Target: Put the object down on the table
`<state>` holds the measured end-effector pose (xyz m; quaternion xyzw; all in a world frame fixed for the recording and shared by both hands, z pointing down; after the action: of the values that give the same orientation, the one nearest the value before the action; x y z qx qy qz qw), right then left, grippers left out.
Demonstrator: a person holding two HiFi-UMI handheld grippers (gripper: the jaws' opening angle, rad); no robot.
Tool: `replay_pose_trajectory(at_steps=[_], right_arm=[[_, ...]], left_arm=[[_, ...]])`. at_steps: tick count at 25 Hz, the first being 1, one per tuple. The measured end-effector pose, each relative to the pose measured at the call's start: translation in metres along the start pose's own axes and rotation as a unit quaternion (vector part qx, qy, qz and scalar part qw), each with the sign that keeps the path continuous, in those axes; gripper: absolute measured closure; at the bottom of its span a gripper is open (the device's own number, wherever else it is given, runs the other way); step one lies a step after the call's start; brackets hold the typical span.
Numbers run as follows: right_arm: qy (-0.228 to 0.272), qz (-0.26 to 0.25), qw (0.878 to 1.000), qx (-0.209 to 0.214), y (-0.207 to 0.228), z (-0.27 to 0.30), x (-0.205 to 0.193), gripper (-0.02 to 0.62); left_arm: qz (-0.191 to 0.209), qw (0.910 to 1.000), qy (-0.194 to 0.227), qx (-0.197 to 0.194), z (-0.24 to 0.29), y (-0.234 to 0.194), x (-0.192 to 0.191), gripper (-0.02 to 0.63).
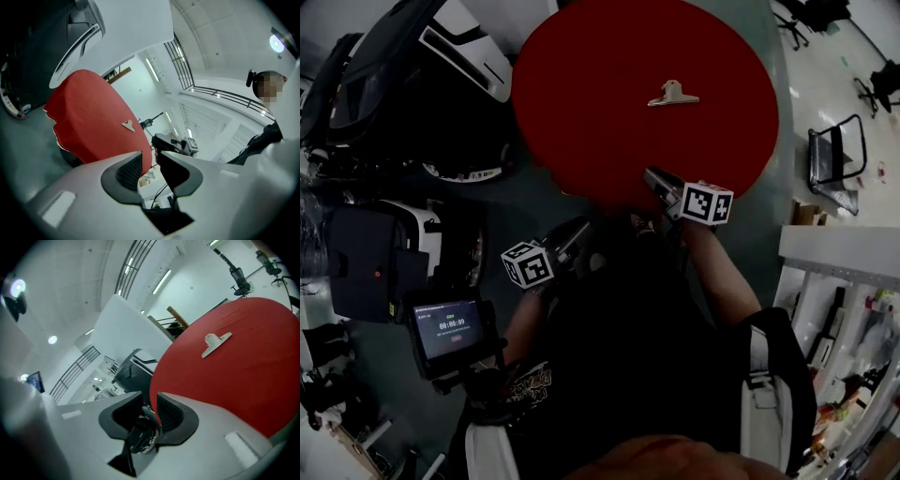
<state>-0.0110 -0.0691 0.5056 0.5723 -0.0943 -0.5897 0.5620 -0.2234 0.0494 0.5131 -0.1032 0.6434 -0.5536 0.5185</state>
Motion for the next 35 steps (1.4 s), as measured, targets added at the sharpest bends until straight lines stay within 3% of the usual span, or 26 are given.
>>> replay_pose_trajectory(at_steps=[4,8,12,15,23,29,35], right_arm=[[0.016,-0.031,0.999,0.032,-0.073,-0.035,-0.044,0.509],[0.049,-0.059,0.996,0.036,-0.111,-0.087,-0.058,0.529],[0.097,-0.086,0.991,0.023,-0.115,-0.144,-0.053,0.545],[0.117,-0.096,0.988,0.015,-0.119,-0.155,-0.041,0.555],[0.098,-0.067,0.993,0.019,-0.129,-0.154,-0.063,0.584],[0.095,-0.068,0.992,0.040,-0.116,-0.247,-0.105,0.591],[0.075,-0.088,0.991,0.059,-0.118,-0.274,-0.132,0.592]], left_arm=[[0.017,0.9992,-0.034,-0.010,0.006,0.006,-0.008,0.485],[0.036,0.9970,-0.059,-0.036,0.022,0.033,-0.020,0.483],[0.044,0.9955,-0.058,-0.062,0.042,0.070,-0.039,0.485],[0.045,0.9953,-0.047,-0.071,0.047,0.083,-0.031,0.489],[0.026,0.9953,-0.055,-0.075,0.050,0.097,-0.042,0.491],[0.050,0.9955,-0.057,-0.056,0.056,0.158,-0.127,0.489],[0.061,0.9969,-0.042,-0.027,0.039,0.176,-0.167,0.491]])
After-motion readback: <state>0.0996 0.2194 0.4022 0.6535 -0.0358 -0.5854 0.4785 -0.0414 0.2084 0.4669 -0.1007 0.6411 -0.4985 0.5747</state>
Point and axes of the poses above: the fingertips, and each gripper's own axes: z forward along the fingers, y to its right, x out of its top, the point moved 5 cm from there along -z, backward along the fingers, and after that the axes turned 1 degree about x, right-handed, at the moved point
